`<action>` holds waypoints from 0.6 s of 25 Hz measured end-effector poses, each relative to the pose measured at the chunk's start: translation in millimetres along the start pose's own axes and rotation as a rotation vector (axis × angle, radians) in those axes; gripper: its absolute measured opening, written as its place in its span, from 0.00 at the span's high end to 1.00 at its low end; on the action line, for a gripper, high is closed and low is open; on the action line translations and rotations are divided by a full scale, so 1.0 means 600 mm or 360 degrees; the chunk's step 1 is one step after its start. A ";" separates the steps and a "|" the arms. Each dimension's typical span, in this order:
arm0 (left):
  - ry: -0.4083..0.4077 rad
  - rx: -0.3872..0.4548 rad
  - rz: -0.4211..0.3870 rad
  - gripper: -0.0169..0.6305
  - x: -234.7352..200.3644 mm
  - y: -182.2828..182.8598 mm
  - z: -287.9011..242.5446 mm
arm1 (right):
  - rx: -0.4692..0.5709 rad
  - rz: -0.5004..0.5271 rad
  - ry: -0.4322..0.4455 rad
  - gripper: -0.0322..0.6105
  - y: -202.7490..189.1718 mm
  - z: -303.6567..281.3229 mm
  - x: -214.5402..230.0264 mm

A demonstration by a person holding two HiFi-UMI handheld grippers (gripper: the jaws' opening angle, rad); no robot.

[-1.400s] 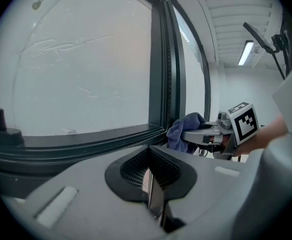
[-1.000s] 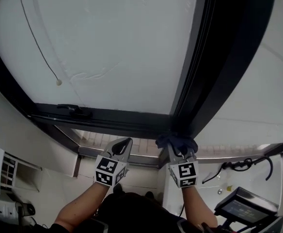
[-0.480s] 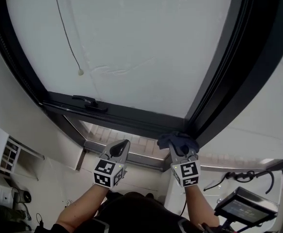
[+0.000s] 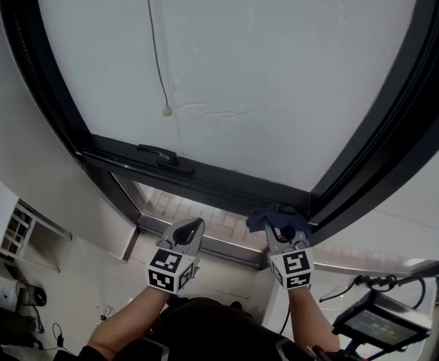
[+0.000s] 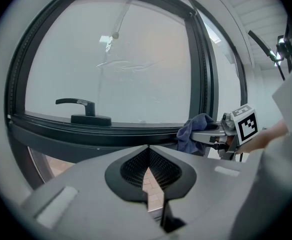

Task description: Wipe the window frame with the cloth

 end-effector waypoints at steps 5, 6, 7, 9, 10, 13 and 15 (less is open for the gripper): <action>0.0052 0.0021 0.0039 0.98 -0.036 -0.007 0.025 | -0.0005 0.0014 0.0030 0.84 0.012 -0.023 -0.022; 0.0064 0.0024 0.0048 0.98 -0.042 -0.009 0.029 | -0.0007 0.0023 0.0039 0.84 0.014 -0.028 -0.027; 0.0074 0.0027 0.0057 0.98 -0.047 -0.011 0.034 | -0.0010 0.0033 0.0047 0.84 0.016 -0.034 -0.032; 0.0092 0.0040 0.0071 0.98 -0.059 -0.012 0.043 | -0.0012 0.0049 0.0066 0.84 0.024 -0.047 -0.043; 0.0102 0.0048 0.0077 0.98 -0.065 -0.012 0.049 | -0.0009 0.0053 0.0080 0.84 0.027 -0.054 -0.050; 0.0141 0.0056 0.0106 0.98 -0.081 -0.018 0.064 | -0.0002 0.0063 0.0128 0.84 0.036 -0.074 -0.067; 0.0169 0.0059 0.0125 0.98 -0.093 -0.020 0.073 | 0.0005 0.0084 0.0157 0.84 0.041 -0.088 -0.078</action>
Point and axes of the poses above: the fingertips, and each gripper's own axes: z backward along the fingers, x to its right, y out of its top, the point moved 10 cm from there along z, backward along the fingers, and after that the axes turned 1 degree about -x, right-handed, at the moved point
